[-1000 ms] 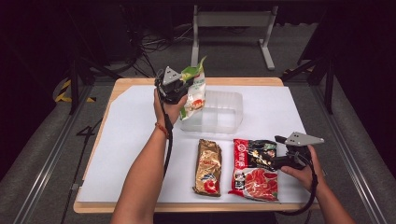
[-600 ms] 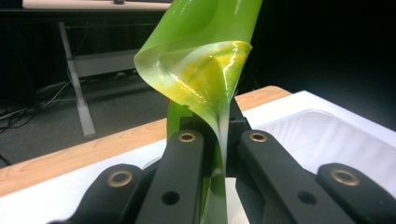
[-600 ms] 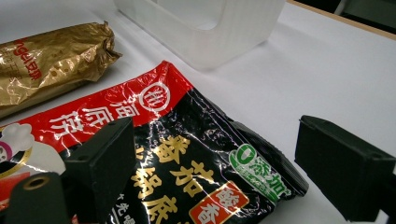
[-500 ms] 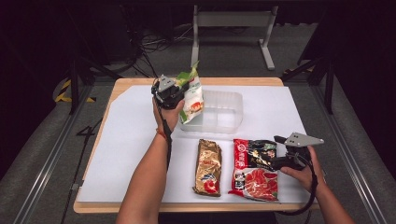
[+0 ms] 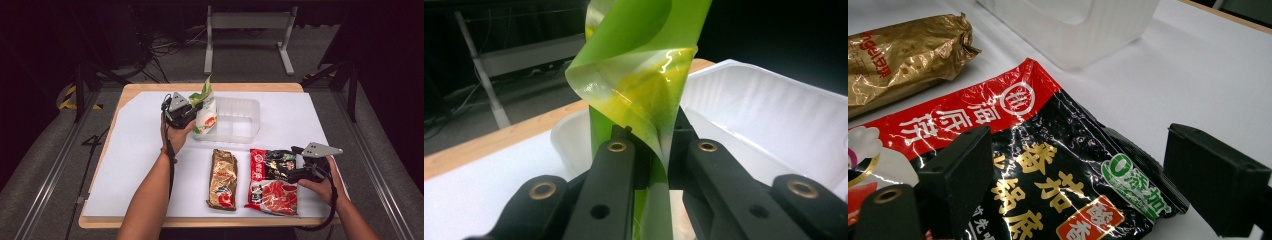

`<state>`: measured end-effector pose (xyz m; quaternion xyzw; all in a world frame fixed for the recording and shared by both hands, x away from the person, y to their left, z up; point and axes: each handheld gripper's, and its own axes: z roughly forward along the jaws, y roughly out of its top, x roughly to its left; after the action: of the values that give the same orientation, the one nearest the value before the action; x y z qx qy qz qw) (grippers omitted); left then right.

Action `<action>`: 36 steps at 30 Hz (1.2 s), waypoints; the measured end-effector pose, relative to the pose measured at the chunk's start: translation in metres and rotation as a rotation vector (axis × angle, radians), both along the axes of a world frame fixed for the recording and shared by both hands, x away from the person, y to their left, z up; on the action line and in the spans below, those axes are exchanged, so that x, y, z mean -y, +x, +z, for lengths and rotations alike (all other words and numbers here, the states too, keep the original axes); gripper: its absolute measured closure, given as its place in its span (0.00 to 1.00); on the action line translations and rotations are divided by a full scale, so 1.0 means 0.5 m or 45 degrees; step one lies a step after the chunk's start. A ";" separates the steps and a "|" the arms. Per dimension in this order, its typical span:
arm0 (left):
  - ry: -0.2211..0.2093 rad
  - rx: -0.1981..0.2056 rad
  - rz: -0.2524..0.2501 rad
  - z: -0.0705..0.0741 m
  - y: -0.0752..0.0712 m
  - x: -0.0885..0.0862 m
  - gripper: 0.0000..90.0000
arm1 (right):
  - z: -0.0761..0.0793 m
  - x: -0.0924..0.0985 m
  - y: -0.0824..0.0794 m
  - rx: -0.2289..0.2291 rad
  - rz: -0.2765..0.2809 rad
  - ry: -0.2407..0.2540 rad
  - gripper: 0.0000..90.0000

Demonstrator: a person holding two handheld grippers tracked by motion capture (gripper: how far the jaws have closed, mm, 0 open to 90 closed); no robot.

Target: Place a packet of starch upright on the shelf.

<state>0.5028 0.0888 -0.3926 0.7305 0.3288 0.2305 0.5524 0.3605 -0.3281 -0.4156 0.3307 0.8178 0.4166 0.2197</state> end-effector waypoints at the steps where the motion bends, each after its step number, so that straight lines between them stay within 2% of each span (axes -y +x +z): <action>1: 0.019 0.006 -0.011 -0.001 -0.004 -0.001 0.94 | 0.000 0.000 0.000 0.000 0.000 -0.003 0.15; 2: 0.019 0.006 -0.011 -0.001 -0.004 -0.001 0.93 | 0.000 0.000 0.000 0.001 0.000 -0.006 0.15; 4: 0.030 0.000 -0.051 -0.001 -0.016 -0.002 0.92 | 0.000 0.001 0.001 0.002 -0.003 -0.007 0.15; 9: 0.058 0.002 -0.068 -0.001 -0.031 -0.002 0.90 | -0.001 -0.003 0.003 0.004 -0.008 -0.017 0.15; 11: 0.063 0.003 -0.075 -0.001 -0.038 -0.003 0.86 | -0.002 -0.008 0.003 0.003 0.004 -0.028 0.15; 16: 0.048 0.007 -0.075 -0.005 -0.046 -0.010 0.83 | -0.003 -0.012 0.004 -0.002 0.017 -0.030 0.15; 18: 0.051 0.005 -0.049 -0.006 -0.045 -0.014 0.79 | -0.004 -0.013 0.004 -0.004 0.017 -0.031 0.15; 21: 0.040 -0.004 -0.059 -0.008 -0.047 -0.028 0.81 | -0.004 -0.012 0.004 -0.005 0.017 -0.029 0.15; 23: 0.066 0.005 -0.056 -0.009 -0.049 -0.035 0.82 | -0.004 -0.011 0.004 -0.005 0.016 -0.027 0.16; 29: 0.082 -0.018 -0.079 -0.016 -0.055 -0.050 0.85 | -0.006 -0.014 0.005 -0.008 0.021 -0.036 0.16; 33: 0.096 -0.013 -0.082 -0.015 -0.059 -0.054 0.86 | -0.007 -0.016 0.005 -0.012 0.023 -0.033 0.16; 34: 0.115 -0.004 -0.094 -0.014 -0.063 -0.055 0.87 | -0.008 -0.016 0.005 -0.012 0.020 -0.030 0.16; 36: 0.117 -0.010 -0.107 -0.014 -0.068 -0.055 0.87 | -0.008 -0.016 0.005 -0.013 0.017 -0.026 0.16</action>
<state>0.4689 0.1161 -0.3997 0.7692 0.2891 0.2191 0.5261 0.3631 -0.3203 -0.4195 0.3250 0.8253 0.4081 0.2162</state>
